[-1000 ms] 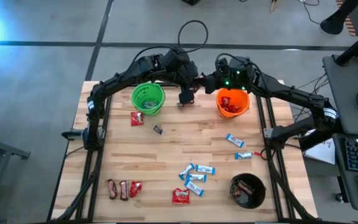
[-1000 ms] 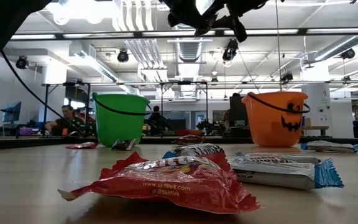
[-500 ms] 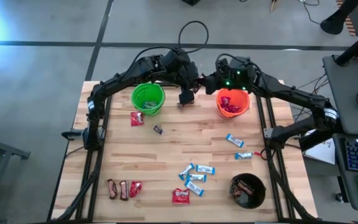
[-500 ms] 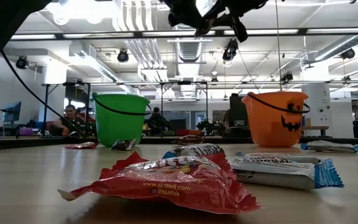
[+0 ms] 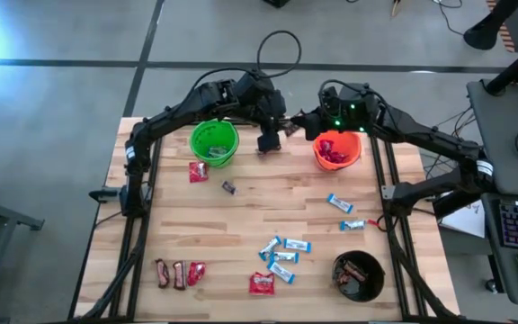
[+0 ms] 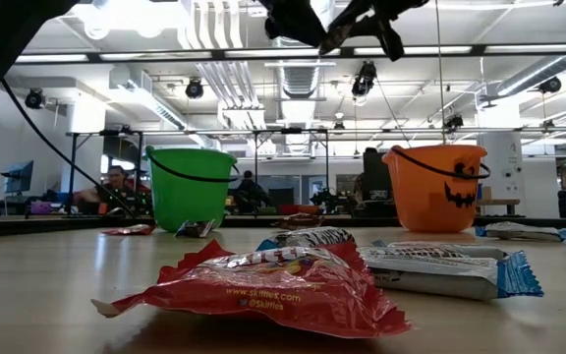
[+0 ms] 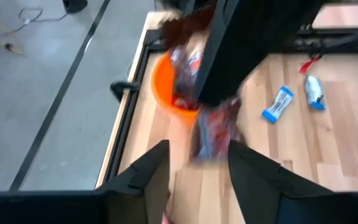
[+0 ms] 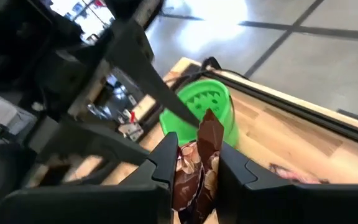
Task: Sort candy
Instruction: Put the brown candy into the black bucket
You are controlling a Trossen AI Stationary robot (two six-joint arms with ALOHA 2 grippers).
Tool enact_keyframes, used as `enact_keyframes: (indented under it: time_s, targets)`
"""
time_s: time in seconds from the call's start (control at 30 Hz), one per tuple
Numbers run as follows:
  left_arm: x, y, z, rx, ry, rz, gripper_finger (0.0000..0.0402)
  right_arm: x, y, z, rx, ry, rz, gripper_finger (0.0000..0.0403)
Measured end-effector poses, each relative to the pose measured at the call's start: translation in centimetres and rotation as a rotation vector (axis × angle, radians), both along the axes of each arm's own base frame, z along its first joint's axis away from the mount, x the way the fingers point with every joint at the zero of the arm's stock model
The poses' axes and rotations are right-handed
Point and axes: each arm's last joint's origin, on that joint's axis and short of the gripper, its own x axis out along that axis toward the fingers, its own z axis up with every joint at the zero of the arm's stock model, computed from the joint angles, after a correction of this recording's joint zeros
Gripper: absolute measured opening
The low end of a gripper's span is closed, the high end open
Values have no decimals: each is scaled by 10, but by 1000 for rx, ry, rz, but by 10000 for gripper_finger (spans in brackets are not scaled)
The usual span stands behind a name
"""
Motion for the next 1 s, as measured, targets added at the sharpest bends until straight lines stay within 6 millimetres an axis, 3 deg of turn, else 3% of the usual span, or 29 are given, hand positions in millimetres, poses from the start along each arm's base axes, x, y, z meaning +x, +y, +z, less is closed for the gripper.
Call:
enact_keyframes:
  time_s: [0.23, 0.5, 0.67, 1.0]
  targets:
    - [-15, -1, -7, 26, 165, 48, 179, -24, 12, -5, 59, 151, 11, 53]
    - [-26, -5, -16, -7, 316, 54, 185, -59, 40, -7, 168, 306, 41, 52]
    - [-28, -5, -17, -15, 342, 49, 185, -76, 62, -1, 225, 312, 76, 51]
    - [-33, -7, -21, -29, 412, 32, 185, -89, 92, 4, 270, 303, 127, 51]
